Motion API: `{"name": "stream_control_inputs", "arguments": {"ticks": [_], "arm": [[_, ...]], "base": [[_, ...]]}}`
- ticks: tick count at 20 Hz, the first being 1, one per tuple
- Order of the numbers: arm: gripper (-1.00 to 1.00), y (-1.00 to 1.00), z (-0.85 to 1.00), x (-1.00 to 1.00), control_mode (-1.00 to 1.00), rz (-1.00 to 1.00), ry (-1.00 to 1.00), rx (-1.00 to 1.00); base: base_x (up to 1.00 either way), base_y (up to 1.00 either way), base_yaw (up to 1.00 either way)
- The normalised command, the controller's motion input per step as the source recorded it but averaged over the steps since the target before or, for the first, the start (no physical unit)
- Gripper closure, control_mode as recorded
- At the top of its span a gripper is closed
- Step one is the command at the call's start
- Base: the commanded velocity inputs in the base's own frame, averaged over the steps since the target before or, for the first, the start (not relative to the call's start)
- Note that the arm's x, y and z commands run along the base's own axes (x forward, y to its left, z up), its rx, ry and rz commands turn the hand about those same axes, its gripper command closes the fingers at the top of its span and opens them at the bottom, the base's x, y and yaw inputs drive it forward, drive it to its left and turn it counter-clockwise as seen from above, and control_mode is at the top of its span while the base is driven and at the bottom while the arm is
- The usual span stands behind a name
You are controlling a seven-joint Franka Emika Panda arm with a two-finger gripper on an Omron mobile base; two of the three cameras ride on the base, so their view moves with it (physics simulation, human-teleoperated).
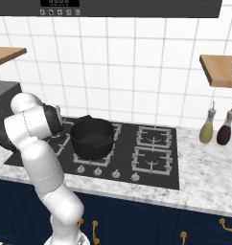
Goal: Pick the kettle from the counter and place it on a stove burner. Then turn the burner on.
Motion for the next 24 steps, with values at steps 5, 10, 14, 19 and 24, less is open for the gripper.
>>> {"name": "stream_control_inputs", "arguments": {"ticks": [5,10,14,19,24], "arm": [[-1.0,-0.01,-0.18,-0.03,-1.0,-0.04,0.0,0.0],[-1.0,-0.19,-0.04,-0.16,-1.0,-0.09,0.0,0.0],[-1.0,-0.38,-0.19,-0.1,-1.0,-0.11,0.0,0.0],[-1.0,-0.46,-0.12,-0.3,-1.0,-0.1,0.0,0.0],[-1.0,-0.01,0.1,-1.0,-1.0,-0.01,-0.03,0.0]], "base": [[0.0,0.0,0.0],[0.0,0.0,0.0],[0.0,0.0,0.0],[0.0,0.0,0.0],[0.0,0.0,0.0]]}}
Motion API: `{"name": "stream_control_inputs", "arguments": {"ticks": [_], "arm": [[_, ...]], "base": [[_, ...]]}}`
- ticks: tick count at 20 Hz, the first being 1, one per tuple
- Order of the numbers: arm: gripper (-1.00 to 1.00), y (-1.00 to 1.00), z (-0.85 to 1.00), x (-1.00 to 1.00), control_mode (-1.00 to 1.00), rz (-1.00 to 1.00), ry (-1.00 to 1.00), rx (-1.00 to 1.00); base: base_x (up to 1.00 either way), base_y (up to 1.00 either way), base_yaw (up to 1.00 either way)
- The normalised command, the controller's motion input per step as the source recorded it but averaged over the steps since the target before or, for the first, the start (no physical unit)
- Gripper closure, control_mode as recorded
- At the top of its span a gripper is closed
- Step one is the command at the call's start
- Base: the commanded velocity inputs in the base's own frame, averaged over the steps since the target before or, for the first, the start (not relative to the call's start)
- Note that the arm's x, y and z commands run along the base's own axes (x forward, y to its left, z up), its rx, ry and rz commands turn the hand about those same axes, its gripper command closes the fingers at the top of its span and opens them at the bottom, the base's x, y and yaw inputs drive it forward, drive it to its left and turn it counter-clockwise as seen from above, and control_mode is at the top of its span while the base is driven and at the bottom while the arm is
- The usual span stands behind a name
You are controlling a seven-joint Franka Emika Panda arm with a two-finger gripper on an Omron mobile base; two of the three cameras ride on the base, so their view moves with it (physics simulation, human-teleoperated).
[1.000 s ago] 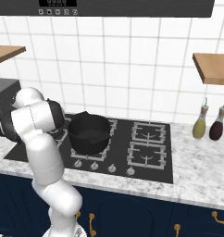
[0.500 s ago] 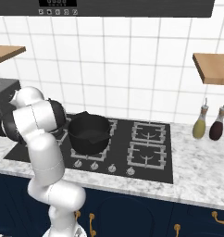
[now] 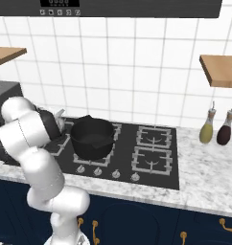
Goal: Pick the kettle from the counter and place it on a stove burner. Then turn the burner on.
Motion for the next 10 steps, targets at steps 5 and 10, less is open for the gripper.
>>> {"name": "stream_control_inputs", "arguments": {"ticks": [5,10], "arm": [[-1.0,0.0,0.29,-0.99,-1.0,0.0,-0.07,0.0],[-1.0,0.12,0.36,-0.6,-1.0,0.0,-0.09,-0.02]], "base": [[0.0,0.0,0.0],[0.0,0.0,0.0]]}}
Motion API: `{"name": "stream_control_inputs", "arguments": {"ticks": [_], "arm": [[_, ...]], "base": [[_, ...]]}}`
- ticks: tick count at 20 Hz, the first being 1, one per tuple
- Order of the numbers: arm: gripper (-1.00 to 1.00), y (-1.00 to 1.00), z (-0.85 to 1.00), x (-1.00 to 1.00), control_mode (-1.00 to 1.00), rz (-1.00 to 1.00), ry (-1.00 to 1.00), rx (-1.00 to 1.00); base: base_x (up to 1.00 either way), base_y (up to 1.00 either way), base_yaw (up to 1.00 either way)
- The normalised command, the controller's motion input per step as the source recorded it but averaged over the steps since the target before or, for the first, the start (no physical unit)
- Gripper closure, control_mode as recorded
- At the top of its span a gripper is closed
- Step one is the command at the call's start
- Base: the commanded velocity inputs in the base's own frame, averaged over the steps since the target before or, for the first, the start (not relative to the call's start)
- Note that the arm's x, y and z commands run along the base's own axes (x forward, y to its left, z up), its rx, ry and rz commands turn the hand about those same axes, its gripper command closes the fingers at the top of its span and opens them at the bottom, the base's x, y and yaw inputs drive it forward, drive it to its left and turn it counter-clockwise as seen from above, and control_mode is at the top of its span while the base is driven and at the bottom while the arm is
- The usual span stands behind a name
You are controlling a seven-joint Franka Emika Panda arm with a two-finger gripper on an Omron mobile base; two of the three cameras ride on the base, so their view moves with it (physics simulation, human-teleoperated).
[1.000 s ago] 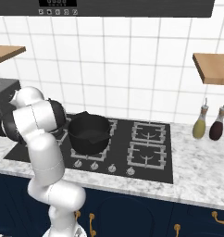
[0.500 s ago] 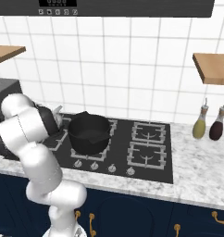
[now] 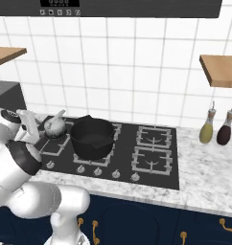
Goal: Pick the kettle from the counter and place it on a stove burner. Then turn the burner on.
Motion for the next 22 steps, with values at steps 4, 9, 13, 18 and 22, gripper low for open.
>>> {"name": "stream_control_inputs", "arguments": {"ticks": [4,9,13,18,22], "arm": [[-1.0,0.03,0.41,-0.8,-1.0,0.0,-0.05,-0.01],[-1.0,-0.01,0.45,-0.43,-1.0,0.01,0.05,0.0],[-1.0,-0.04,0.22,-0.1,-1.0,0.15,0.21,0.0],[-1.0,0.0,-0.27,-0.37,-1.0,0.34,0.39,-0.04],[-1.0,-0.04,-0.43,-0.63,-1.0,0.43,0.4,-0.16]], "base": [[0.0,0.0,0.0],[0.0,0.0,0.0],[0.0,0.0,0.0],[0.0,0.0,0.0],[0.0,0.0,0.0]]}}
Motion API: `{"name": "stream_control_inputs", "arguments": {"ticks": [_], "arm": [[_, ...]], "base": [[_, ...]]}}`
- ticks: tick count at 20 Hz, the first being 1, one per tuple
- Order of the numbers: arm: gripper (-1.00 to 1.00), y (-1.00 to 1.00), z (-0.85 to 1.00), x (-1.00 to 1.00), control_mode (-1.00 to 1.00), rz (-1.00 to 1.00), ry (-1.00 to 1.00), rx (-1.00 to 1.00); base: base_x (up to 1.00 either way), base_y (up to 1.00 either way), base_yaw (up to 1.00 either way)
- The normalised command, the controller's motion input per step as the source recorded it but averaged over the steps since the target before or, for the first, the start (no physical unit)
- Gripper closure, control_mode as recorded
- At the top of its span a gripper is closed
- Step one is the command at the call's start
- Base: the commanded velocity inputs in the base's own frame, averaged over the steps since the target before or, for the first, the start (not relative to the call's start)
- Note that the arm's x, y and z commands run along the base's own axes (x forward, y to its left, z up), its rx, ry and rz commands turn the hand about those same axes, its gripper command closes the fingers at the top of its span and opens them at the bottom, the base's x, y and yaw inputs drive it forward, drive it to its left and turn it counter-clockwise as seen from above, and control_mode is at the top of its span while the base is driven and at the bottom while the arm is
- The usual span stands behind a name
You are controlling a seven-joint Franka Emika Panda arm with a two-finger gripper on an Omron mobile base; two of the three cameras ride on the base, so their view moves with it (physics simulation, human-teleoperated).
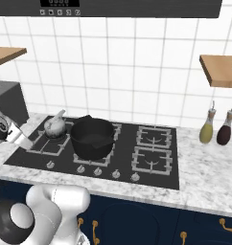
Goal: Pick the kettle from the counter and place it on a stove burner. Then turn the burner on.
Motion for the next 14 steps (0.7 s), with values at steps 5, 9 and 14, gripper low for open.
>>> {"name": "stream_control_inputs", "arguments": {"ticks": [5,9,14], "arm": [[-1.0,-0.02,-0.31,-0.39,-1.0,0.37,0.4,-0.16],[-1.0,0.0,-0.05,-0.08,-1.0,0.26,0.32,-0.05],[-1.0,-0.01,-0.03,0.14,-1.0,0.03,0.13,0.02]], "base": [[0.0,0.0,0.0],[0.0,0.0,0.0],[0.0,0.0,0.0]]}}
